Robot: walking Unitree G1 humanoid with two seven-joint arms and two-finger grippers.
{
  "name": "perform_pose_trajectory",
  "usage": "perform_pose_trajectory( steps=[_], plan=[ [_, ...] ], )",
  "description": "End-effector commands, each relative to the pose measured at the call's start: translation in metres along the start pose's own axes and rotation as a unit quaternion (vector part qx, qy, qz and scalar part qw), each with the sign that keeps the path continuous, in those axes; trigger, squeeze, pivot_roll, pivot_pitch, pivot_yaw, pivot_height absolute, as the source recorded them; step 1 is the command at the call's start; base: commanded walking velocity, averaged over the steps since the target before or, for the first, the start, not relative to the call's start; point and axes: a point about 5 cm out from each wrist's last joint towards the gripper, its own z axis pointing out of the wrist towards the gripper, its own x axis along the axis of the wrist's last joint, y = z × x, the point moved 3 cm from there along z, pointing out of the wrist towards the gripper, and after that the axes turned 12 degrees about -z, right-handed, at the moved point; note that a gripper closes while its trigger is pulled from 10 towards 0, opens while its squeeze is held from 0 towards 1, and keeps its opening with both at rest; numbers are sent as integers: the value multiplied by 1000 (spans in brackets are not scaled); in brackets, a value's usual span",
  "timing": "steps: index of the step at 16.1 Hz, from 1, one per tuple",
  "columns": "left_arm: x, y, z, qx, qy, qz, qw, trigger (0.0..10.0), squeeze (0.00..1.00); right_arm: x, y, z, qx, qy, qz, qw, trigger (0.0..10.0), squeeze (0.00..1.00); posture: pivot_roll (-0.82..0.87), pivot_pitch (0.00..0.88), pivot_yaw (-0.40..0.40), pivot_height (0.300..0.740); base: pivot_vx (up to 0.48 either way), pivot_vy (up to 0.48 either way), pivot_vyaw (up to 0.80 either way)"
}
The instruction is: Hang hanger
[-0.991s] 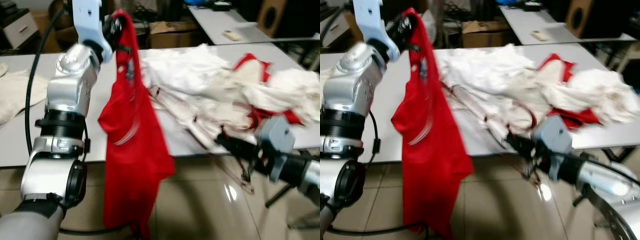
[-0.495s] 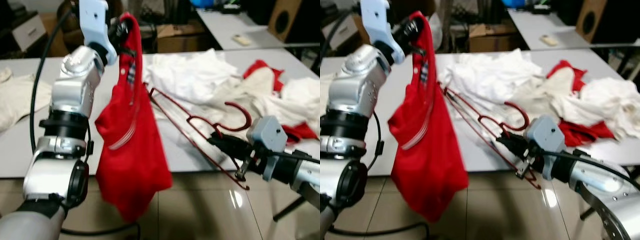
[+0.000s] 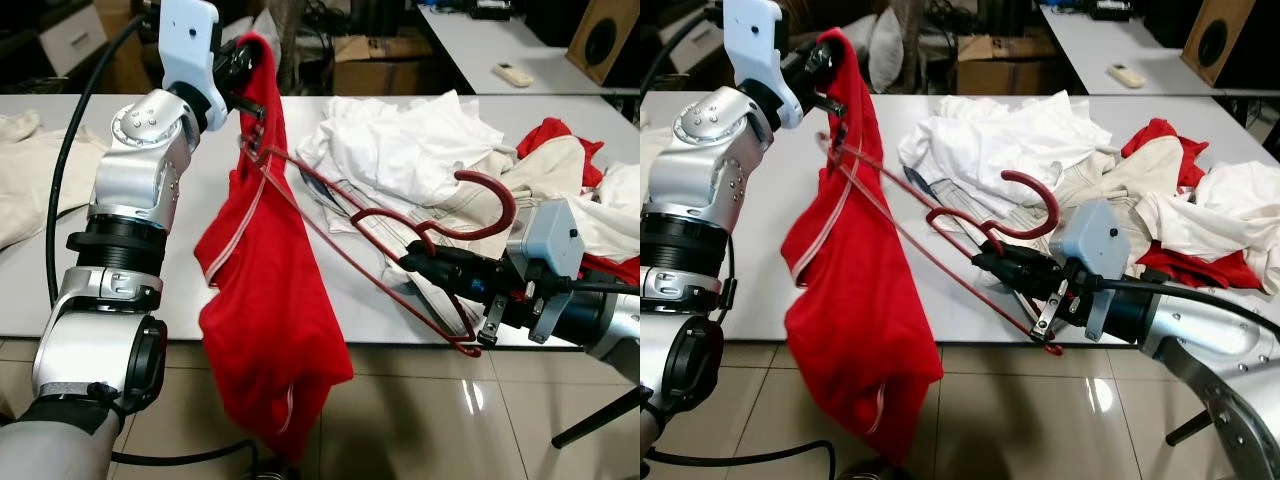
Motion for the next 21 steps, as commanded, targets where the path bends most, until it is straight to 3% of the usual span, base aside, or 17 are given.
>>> perform_pose_trajectory(
  steps=[1,3,6,10,12,13,14,16,17,18,20,21],
  plan=[
    [10,0,2,2,17,8,1000,10000,0,5,-2,1,20,7,-7,1000,10000,0,2,0,41,740,0,0,0],
    [18,4,2,-10,33,-18,999,10000,0,-4,-9,3,56,-16,-6,998,10000,0,2,0,43,740,0,0,0],
    [38,14,-1,-69,61,-55,994,10000,0,-25,-16,9,102,-68,-11,992,10000,0,-2,0,50,740,0,0,0],
    [57,29,-23,-184,45,-69,979,10000,0,-42,19,44,76,-92,-59,991,10000,0,12,0,42,740,0,0,0],
    [72,40,-37,-243,69,-74,965,10000,0,-45,44,57,35,-107,-93,989,10000,0,24,0,34,740,0,0,0],
    [88,51,-54,-306,98,-88,943,10000,0,-39,73,69,-16,-108,-124,986,10000,0,28,0,32,740,0,0,0],
    [103,54,-65,-335,126,-107,928,10000,0,-22,102,78,-64,-96,-160,980,10000,0,28,0,31,740,0,0,0],
    [125,46,-69,-324,179,-127,920,10000,0,18,141,84,-133,-63,-231,962,10000,0,29,0,31,740,0,0,0],
    [139,39,-71,-310,211,-142,916,10000,0,50,162,84,-186,-23,-256,948,10000,0,30,0,31,740,0,0,0],
    [155,30,-74,-295,249,-164,908,10000,0,99,184,76,-267,54,-291,917,10000,0,33,0,30,740,0,0,0],
    [169,23,-80,-292,286,-184,894,10000,0,146,195,63,-315,153,-291,890,10000,0,32,0,31,740,0,0,0],
    [172,24,-84,-301,297,-196,885,10000,0,150,193,64,-313,173,-301,884,10000,0,31,0,33,740,0,0,0]
  ],
)
